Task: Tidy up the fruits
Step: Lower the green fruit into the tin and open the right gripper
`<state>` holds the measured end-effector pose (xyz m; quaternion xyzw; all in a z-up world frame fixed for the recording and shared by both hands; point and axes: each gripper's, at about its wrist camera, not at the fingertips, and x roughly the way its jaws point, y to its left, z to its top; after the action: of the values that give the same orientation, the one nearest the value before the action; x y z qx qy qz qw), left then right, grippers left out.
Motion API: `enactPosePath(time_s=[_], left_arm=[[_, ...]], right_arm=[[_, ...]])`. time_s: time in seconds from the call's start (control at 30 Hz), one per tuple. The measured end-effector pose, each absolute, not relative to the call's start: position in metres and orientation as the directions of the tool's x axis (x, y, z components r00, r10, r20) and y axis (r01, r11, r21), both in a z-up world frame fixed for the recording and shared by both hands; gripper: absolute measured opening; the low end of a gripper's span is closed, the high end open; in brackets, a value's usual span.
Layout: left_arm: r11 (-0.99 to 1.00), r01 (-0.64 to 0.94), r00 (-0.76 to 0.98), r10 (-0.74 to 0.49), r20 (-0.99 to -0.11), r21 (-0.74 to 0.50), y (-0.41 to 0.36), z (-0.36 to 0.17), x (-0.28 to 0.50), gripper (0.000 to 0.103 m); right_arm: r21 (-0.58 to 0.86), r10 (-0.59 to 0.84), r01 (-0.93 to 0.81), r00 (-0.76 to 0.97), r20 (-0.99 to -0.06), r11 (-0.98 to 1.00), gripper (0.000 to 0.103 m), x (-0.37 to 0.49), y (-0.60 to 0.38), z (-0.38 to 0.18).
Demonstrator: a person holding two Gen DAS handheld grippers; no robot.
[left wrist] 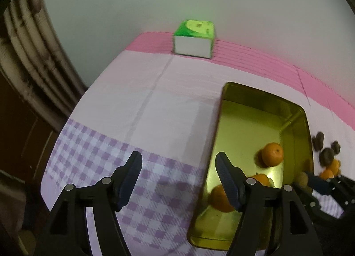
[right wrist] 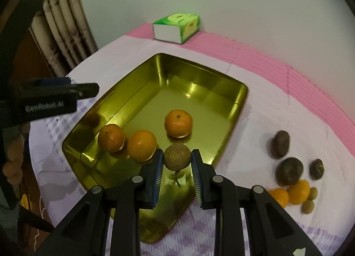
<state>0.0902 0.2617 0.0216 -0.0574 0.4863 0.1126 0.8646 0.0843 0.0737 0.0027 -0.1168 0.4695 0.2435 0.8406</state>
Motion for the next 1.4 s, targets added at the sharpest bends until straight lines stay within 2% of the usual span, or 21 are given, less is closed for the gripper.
enactPosePath(time_s=[0.2,0.43,1.03,1.4], left_arm=[[0.964,-0.266,0.495,0.148,-0.856,0.013,0.265,0.019,0.092,0.07],[0.965,-0.262,0.498,0.14,-0.856,0.006,0.264,0.019,0.091,0.076],[0.977,-0.211,0.498,0.121,-0.859,0.015,0.249,0.019,0.092,0.077],[0.987,-0.158,0.509,0.111,-0.853,0.034,0.236,0.02,0.092,0.077]], right_arm=[[0.004,0.28,-0.535,0.435,-0.856,0.845,0.024,0.09,0.093,-0.007],[-0.023,0.256,-0.546,0.429,-0.866,0.838,0.024,0.096,0.104,-0.013],[-0.017,0.247,-0.529,0.423,-0.872,0.849,0.025,0.102,0.102,-0.023],[0.021,0.298,-0.5,0.48,-0.825,0.866,0.035,0.083,0.076,0.012]])
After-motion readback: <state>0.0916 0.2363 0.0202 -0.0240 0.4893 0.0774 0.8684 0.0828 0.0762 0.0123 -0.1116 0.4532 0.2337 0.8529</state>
